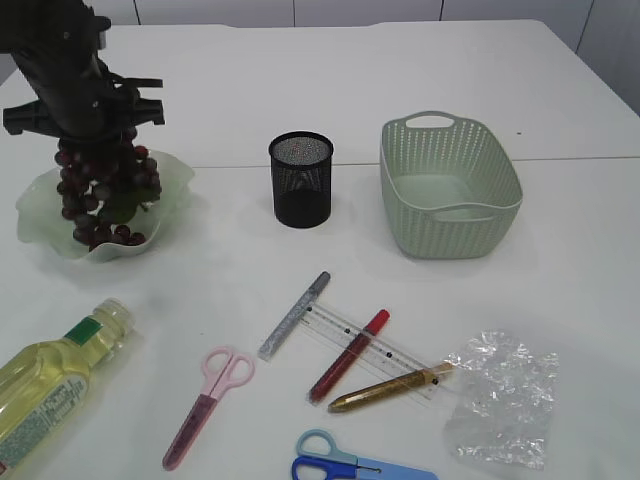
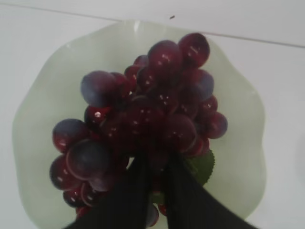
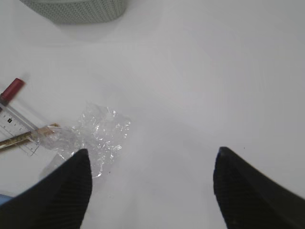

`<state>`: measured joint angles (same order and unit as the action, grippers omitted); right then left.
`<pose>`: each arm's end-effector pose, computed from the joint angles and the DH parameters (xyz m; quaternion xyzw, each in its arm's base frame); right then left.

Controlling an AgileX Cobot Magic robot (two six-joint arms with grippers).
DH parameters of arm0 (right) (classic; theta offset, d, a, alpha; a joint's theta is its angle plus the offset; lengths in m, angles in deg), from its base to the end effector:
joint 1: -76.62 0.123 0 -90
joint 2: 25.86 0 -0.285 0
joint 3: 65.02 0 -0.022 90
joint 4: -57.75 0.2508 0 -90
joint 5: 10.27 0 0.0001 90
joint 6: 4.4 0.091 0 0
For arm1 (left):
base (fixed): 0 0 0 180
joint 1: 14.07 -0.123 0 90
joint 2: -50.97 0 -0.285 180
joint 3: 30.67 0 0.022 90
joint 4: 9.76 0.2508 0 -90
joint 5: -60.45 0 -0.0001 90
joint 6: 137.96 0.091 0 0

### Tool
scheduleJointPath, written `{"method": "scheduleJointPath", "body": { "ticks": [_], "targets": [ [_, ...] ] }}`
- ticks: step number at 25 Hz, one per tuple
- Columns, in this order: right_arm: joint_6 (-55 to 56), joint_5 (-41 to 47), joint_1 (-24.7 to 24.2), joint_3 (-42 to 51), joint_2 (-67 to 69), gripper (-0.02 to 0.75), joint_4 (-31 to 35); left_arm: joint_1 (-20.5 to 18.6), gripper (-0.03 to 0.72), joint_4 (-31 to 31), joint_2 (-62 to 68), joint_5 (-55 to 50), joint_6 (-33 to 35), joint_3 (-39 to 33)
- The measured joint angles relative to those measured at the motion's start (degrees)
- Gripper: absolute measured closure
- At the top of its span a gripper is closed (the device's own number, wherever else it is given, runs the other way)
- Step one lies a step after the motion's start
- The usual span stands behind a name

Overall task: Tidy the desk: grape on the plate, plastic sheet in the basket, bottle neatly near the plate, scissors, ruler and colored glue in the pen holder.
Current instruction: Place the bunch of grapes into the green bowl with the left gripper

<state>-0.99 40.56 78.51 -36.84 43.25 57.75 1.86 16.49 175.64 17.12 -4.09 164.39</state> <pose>0.1978 0.0065 0.3019 0.0128 0.9615 0.0127 0.2743 0.4396 -0.0967 0.2189 -0.1268 0.9465 0.0455 0.2933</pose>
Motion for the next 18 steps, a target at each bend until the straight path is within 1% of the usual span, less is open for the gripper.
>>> {"method": "scheduleJointPath", "body": {
  "ticks": [2, 4, 6, 8, 9, 11, 14, 16, 18],
  "targets": [
    [0.0, -0.2, 0.0, 0.0, 0.1, 0.155, 0.0, 0.0, 0.534, 0.0, 1.1, -1.2, 0.0, 0.0],
    [0.0, -0.3, 0.0, 0.0, 0.2, 0.155, 0.0, 0.0, 0.405, 0.0, 1.3, -1.8, 0.0, 0.0],
    [0.0, -0.4, 0.0, 0.0, 0.5, 0.155, 0.0, 0.0, 0.253, 0.0, 1.3, -1.8, 0.0, 0.2],
    [0.0, -0.5, 0.0, 0.0, 0.8, 0.155, 0.0, 0.0, 0.145, -0.1, 1.3, -1.8, 0.0, 0.2],
    [-0.1, -0.5, 0.0, 0.0, 0.9, 0.155, 0.0, 0.0, 0.114, -0.3, 1.3, -1.8, 0.0, 0.2],
    [-0.2, -0.6, 0.0, 0.0, 1.0, 0.155, 0.0, 0.0, 0.094, -0.5, 1.2, -1.8, 0.0, 0.2],
    [-0.2, -0.6, 0.0, 0.0, 1.0, 0.155, 0.0, 0.0, 0.099, -0.7, -0.5, -1.9, 0.1, 0.2],
    [-0.2, -0.7, 0.0, 0.0, 1.0, 0.155, 0.9, 0.0, 0.105, -1.6, -2.0, -2.0, 1.9, 0.2],
    [-0.3, -0.8, 0.0, -0.1, 1.0, 0.155, 2.8, 0.0, 0.107, -3.8, -3.5, -2.3, 6.3, 0.2]
  ]
}}
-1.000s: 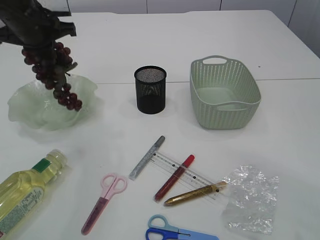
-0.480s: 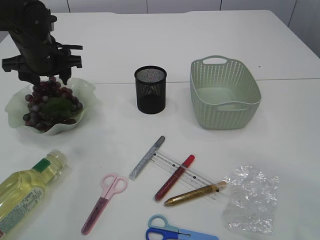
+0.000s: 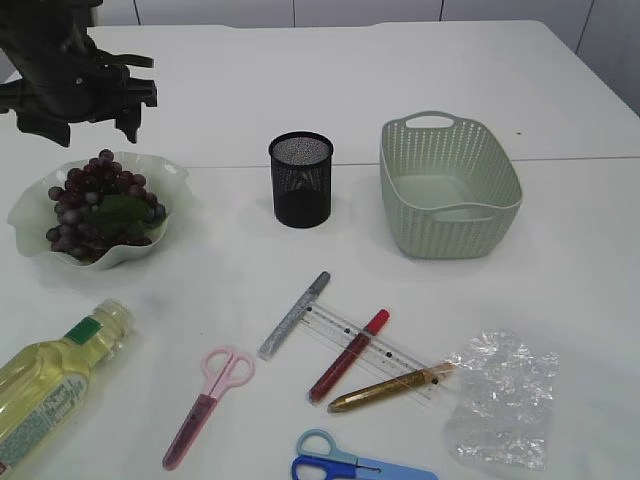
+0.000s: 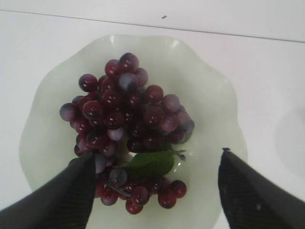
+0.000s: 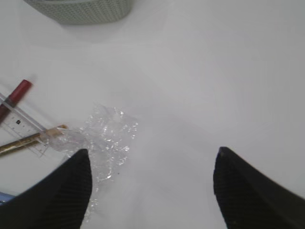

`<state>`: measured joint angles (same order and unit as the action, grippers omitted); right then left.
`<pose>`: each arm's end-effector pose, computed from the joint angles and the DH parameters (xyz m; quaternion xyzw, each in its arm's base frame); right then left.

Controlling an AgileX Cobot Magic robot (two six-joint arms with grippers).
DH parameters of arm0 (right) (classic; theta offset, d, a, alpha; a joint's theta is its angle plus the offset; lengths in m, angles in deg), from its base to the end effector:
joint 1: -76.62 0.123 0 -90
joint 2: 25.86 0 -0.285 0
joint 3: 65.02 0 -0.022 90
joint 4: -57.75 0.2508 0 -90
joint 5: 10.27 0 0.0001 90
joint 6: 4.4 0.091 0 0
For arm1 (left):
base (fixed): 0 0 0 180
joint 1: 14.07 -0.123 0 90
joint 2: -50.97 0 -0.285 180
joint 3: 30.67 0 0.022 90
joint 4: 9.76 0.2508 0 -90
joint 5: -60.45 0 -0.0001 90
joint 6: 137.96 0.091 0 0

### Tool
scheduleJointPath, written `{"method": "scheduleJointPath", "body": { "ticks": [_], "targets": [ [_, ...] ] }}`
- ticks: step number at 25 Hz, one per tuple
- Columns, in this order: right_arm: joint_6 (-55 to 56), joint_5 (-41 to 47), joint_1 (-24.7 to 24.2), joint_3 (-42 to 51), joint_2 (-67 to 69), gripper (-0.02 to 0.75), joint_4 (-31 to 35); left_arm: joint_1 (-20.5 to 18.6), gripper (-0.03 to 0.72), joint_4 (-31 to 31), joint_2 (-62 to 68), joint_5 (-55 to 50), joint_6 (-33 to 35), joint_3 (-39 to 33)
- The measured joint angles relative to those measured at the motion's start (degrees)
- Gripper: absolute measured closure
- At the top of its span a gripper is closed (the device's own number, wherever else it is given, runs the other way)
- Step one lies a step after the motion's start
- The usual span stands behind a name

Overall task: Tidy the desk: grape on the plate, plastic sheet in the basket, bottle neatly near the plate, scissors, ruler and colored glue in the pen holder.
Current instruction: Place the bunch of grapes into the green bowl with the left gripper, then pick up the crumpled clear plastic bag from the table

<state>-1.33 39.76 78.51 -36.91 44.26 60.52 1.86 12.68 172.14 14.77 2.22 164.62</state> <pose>0.2020 0.0100 0.2995 0.0198 0.9615 0.0339 0.2722 0.4293 -0.0967 0.2441 -0.1013 0.9504 0.0362 0.2917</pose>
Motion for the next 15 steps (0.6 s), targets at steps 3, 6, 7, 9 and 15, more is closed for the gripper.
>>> {"method": "scheduleJointPath", "body": {
  "ticks": [3, 6, 7, 9, 15],
  "targets": [
    [-0.9, 0.2, 0.0, -0.3, 0.0, 0.155, 2.2, 0.0, 0.111, -4.9, -1.8, -2.8, 7.6, 0.0],
    [-2.7, 1.5, 0.0, -1.6, 0.1, 0.155, 3.0, 0.0, 0.136, -9.9, -2.7, -7.7, 16.8, 0.0],
    [-3.1, 1.9, 0.0, -2.2, 0.1, 0.155, 3.2, 0.0, 0.147, -11.1, -2.9, -9.5, 20.1, 0.0],
    [-3.5, 2.8, 0.0, -3.0, 0.1, 0.155, 4.2, 0.0, 0.174, -13.6, -3.2, -14.1, 25.2, 0.0],
    [-4.3, 4.7, 1.7, -3.3, 0.1, 0.155, 7.3, 0.0, 0.235, -15.2, -7.7, -18.4, 30.4, -3.2]
  ]
}}
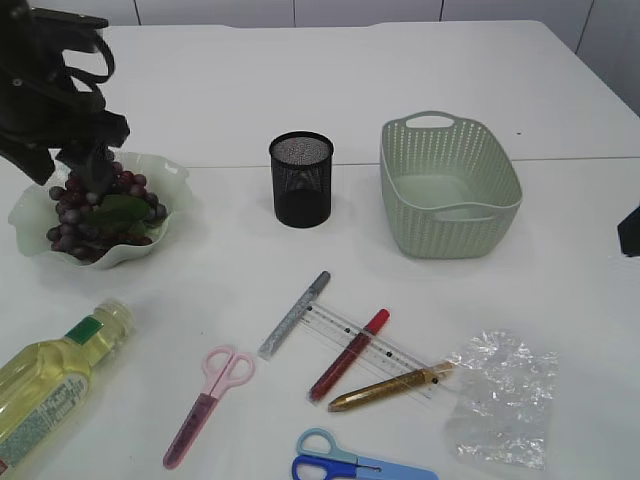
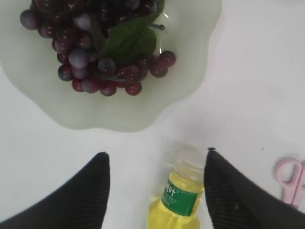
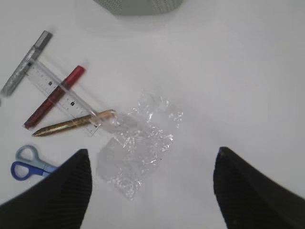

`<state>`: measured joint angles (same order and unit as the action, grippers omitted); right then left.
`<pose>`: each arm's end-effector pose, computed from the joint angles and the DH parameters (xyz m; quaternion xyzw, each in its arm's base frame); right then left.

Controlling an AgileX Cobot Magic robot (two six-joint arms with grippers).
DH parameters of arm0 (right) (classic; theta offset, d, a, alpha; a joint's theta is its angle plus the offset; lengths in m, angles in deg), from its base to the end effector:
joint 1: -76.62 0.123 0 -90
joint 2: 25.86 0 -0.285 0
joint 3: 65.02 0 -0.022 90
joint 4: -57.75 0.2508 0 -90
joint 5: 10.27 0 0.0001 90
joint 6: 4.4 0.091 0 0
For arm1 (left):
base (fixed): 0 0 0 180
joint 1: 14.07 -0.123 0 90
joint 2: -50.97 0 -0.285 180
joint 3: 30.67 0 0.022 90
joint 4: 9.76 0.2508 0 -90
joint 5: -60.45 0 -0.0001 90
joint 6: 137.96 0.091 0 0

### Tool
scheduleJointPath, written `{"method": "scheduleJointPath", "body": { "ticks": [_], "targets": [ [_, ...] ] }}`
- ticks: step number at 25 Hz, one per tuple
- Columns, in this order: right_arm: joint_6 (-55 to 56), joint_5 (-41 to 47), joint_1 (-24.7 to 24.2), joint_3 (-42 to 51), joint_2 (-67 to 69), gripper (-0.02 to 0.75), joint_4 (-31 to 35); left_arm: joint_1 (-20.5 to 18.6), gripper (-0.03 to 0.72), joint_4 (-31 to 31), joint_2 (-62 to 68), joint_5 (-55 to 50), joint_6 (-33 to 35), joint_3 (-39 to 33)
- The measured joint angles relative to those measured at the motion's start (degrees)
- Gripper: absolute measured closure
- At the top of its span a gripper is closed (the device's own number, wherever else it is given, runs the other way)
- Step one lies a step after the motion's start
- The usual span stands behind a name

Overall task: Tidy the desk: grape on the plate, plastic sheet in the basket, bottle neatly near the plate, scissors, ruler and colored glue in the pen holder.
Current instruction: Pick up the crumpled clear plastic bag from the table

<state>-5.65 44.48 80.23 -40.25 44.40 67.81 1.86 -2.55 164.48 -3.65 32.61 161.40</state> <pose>0.2001 0.0256 0.3136 -0.0106 0.9621 0.0876 0.2579 0.3746 -0.0962 0.2687 0.0762 0.9874 0.0305 0.1356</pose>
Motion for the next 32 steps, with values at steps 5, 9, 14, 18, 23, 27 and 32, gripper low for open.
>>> {"method": "scheduleJointPath", "body": {
  "ticks": [5, 9, 14, 18, 23, 27, 32],
  "targets": [
    [-0.3, 0.8, 5.0, 0.0, 2.4, 0.155, 0.1, 0.0, 0.249, -0.5, -6.9, 0.8, 0.7, -7.9],
    [-0.3, 1.5, 8.6, 0.0, 6.6, 0.155, -0.7, 0.0, 0.250, -1.9, -13.7, 0.9, 2.0, -15.0],
    [-0.5, -0.3, 12.1, 0.0, 14.0, 0.155, -2.4, 0.0, 0.250, -5.3, -22.1, 1.2, 3.0, -21.9],
    [-2.4, -4.0, 12.4, 0.0, 19.9, 0.148, -3.6, 0.0, 0.251, -7.2, -27.0, 0.5, 3.7, -24.0],
    [-5.2, -8.3, 12.4, -0.1, 26.1, 0.106, -3.8, 0.0, 0.253, -7.2, -29.8, 0.1, 4.2, -24.0],
    [-6.1, -10.7, 12.4, -0.1, 30.2, 0.096, -3.0, 0.0, 0.253, -7.2, -29.9, -0.1, 4.4, -24.1],
    [-8.1, -12.5, 12.4, -0.4, 33.0, 0.093, -0.8, 0.0, 0.254, -7.2, -29.9, -0.2, 4.6, -24.3]
  ]
}}
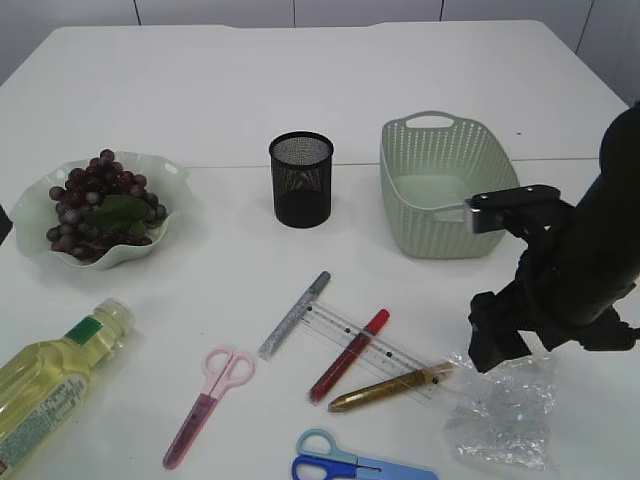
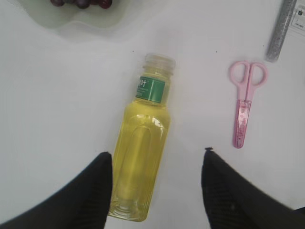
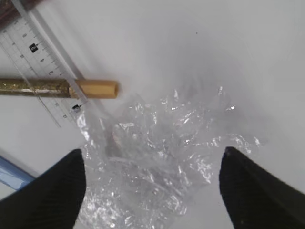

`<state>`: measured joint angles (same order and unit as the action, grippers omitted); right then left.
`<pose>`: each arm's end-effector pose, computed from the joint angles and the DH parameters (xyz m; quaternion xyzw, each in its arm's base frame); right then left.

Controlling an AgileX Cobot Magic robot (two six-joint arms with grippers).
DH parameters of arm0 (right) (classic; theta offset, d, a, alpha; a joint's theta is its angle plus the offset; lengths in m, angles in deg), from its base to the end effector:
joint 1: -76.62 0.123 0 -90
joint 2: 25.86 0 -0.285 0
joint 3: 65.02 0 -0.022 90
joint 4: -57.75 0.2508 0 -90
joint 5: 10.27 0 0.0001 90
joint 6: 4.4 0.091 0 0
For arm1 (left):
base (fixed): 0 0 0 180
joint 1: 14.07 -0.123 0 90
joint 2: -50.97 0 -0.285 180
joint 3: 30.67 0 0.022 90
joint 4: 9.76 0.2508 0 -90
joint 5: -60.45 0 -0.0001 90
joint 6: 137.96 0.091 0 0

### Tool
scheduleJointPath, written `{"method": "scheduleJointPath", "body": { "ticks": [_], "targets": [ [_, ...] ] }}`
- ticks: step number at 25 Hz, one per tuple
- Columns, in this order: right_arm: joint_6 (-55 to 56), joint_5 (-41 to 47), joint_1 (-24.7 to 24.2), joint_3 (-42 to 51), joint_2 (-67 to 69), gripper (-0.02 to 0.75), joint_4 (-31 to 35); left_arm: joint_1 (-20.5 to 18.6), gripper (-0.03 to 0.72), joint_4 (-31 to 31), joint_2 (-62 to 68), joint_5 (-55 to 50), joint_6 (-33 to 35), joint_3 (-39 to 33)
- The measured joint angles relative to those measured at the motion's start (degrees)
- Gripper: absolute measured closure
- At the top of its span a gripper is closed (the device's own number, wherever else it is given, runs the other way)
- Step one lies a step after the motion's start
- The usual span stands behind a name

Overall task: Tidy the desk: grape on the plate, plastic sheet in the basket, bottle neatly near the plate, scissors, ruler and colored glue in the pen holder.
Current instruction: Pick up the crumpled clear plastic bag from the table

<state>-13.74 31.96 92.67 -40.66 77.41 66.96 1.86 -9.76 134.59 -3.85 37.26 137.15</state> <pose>0.2797 0.0907 0.1757 -0.1651 0.9806 0.0641 0.0845 0.2413 -0.0689 0.3172 0.0957 0.9803 -0.0311 0.1700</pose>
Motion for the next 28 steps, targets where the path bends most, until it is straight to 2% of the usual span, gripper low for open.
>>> {"method": "scheduleJointPath", "body": {
  "ticks": [5, 16, 19, 24, 28],
  "targets": [
    [-0.4, -0.4, 0.0, -1.5, 3.1, 0.098, 0.4, 0.0, 0.254, 0.0, 0.0, 0.0, 0.6, 0.0],
    [-0.6, -0.4, 0.0, -2.4, 7.6, 0.168, 0.7, 0.0, 0.254, 0.0, 0.0, -0.4, 0.9, 0.0],
    [-0.6, 0.2, 0.0, -2.4, 7.9, 0.240, 0.9, 0.0, 0.254, 0.0, 0.0, -0.4, 0.9, 0.0],
    [-0.7, 2.5, 0.1, -2.4, 7.9, 0.426, 1.0, 0.0, 0.254, 0.0, 0.0, -0.4, 0.9, 0.0],
    [-0.7, 4.1, 0.1, -2.4, 7.9, 0.508, 1.0, 0.0, 0.254, -0.3, 0.0, -0.4, 0.9, 0.0]
  ]
}}
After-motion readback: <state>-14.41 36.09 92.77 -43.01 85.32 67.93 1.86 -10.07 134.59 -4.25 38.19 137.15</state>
